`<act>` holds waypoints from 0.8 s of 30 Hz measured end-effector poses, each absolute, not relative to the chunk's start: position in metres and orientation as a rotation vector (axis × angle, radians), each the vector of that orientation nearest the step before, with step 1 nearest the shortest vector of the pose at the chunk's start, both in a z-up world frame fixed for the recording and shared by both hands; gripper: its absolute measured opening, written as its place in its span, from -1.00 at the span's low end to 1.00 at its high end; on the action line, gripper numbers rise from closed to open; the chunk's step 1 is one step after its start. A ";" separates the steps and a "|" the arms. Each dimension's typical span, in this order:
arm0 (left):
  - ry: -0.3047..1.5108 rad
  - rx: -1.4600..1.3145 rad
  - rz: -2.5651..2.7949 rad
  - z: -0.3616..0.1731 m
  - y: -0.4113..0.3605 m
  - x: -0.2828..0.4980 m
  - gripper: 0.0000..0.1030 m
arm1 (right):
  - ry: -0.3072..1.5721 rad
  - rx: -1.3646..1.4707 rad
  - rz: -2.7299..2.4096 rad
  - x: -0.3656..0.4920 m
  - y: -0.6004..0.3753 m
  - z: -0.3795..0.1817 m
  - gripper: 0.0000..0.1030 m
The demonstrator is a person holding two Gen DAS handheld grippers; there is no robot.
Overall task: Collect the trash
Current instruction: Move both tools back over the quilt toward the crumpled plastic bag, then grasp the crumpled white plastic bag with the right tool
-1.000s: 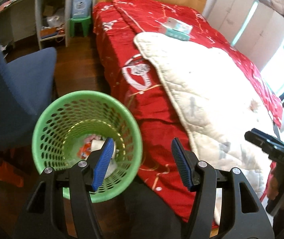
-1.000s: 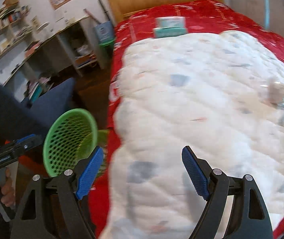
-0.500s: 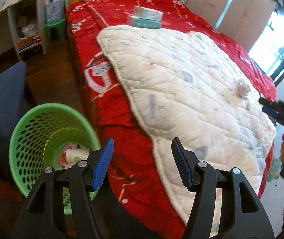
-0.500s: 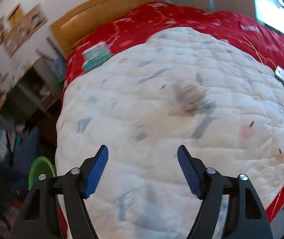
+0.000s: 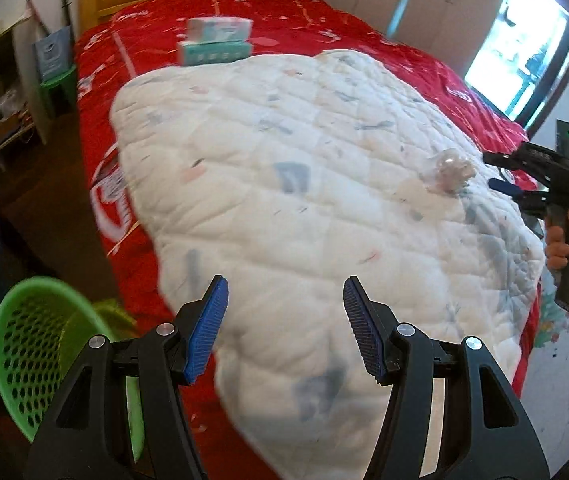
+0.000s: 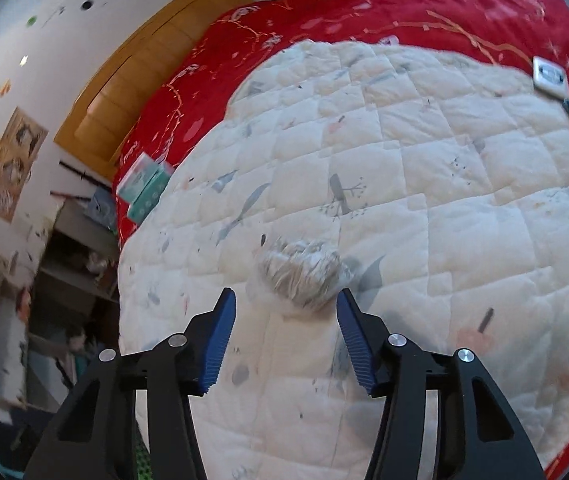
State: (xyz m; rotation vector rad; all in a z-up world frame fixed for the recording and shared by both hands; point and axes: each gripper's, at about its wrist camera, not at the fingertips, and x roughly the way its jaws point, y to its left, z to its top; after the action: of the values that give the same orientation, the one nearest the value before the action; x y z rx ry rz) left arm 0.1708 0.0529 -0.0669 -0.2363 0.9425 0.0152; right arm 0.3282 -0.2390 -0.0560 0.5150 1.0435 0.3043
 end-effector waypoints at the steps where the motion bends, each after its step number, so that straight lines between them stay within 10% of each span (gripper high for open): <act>1: 0.941 -0.227 0.006 -0.066 0.049 0.177 0.16 | 1.055 0.531 0.300 0.334 -0.240 -0.061 0.00; 24: 0.927 0.004 -0.276 -0.068 -0.066 0.298 0.32 | 0.980 0.487 0.362 0.342 -0.254 -0.054 -0.53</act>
State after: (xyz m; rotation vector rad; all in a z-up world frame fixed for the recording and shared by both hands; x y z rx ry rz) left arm 0.2982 -0.0657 -0.0677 0.0036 0.9271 -0.2765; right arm 0.3420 -0.2536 -0.0538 0.4873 0.9796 0.3619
